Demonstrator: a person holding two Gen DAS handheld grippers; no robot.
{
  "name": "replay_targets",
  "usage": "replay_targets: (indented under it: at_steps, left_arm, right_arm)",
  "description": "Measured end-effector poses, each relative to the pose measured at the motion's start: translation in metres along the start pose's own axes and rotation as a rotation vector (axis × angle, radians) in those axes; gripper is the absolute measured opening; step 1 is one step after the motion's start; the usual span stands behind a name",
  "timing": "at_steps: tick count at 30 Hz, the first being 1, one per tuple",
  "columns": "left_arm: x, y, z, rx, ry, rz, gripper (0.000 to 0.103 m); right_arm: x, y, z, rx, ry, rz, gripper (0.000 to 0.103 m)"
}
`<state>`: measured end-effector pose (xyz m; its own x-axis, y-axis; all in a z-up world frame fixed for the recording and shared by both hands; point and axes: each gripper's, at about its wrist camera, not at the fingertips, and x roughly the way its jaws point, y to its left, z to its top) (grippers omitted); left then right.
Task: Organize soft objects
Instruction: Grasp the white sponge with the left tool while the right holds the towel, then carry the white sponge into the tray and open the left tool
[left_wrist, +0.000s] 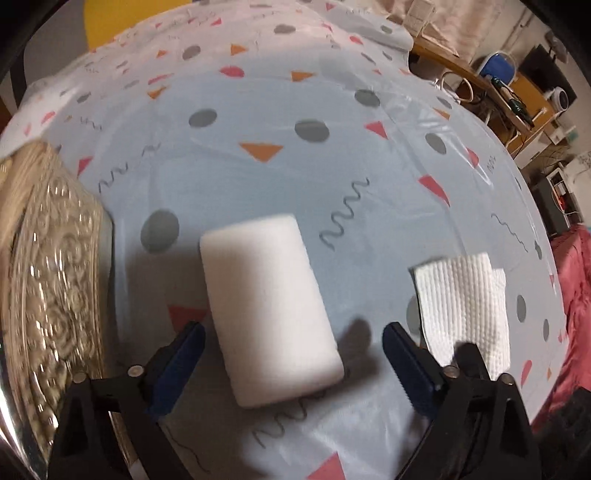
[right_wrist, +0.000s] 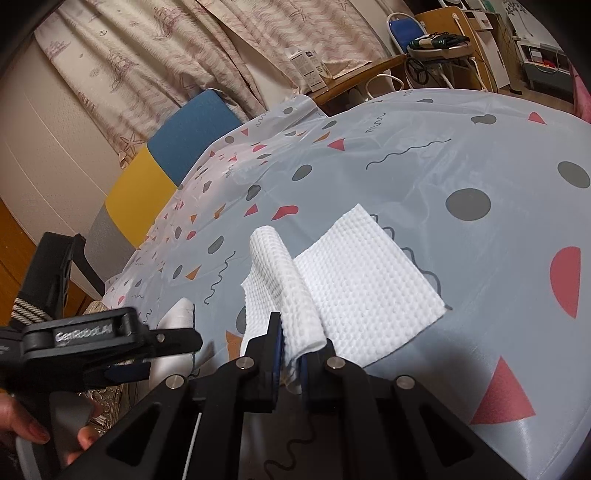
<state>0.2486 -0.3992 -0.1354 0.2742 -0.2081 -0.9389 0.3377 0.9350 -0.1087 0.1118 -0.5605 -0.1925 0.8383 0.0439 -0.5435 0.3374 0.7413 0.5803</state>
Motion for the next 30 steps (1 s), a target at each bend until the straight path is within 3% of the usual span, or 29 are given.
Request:
replay_targets:
  at_steps: [1,4,14,25,30]
  left_arm:
    - [0.002,0.0,0.001,0.006,0.007,0.001,0.075]
    - [0.004,0.0,0.007,0.05,-0.016,0.039,0.059]
    - [-0.032,0.013,-0.015,0.068,-0.078,-0.054,0.058]
    - [-0.09,0.019,-0.046,0.068,-0.146,-0.257,0.058]
    - [-0.118,0.032,-0.068,0.087,-0.176,-0.304,0.058]
  right_arm:
    - [0.0,0.0,0.0,0.001,0.0,0.001,0.006]
    - [0.0,0.0,0.0,0.002,-0.001,0.003,0.006]
    - [0.0,0.0,0.0,0.001,-0.002,0.001,0.006]
    - [0.002,0.01,-0.001,-0.052,-0.004,-0.065,0.006]
    - [0.002,0.012,-0.001,-0.06,-0.003,-0.078,0.006]
